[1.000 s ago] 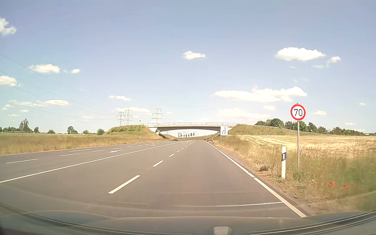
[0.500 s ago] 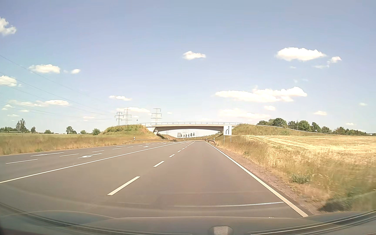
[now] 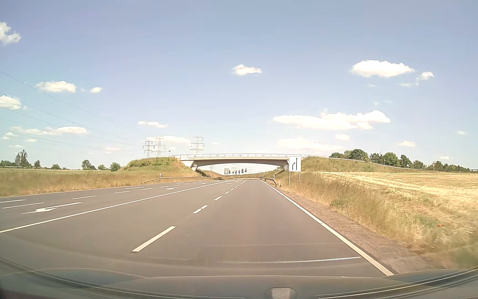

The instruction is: Follow the waypoints while adhering to traffic rules and regulations

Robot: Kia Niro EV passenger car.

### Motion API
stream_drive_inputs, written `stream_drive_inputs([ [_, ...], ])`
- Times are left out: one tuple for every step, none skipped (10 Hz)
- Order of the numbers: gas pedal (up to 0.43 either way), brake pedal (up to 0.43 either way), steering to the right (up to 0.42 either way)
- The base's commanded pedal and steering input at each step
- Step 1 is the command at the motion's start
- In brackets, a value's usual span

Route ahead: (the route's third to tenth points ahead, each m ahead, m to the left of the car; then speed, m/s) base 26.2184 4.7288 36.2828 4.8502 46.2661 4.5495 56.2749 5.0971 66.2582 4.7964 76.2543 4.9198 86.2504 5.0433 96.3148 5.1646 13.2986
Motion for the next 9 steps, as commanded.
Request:
stream_drive_inputs([
  [0.398, 0.03, 0.001],
  [0.398, 0.03, 0.001],
  [0.398, 0.03, 0.001],
  [0.398, 0.03, 0.001],
  [0.398, 0.03, 0.001],
  [0.398, 0.03, 0.0],
  [0.398, 0.037, 0.0],
  [0.398, 0.03, 0.0],
  [0.398, 0.037, 0.0],
])
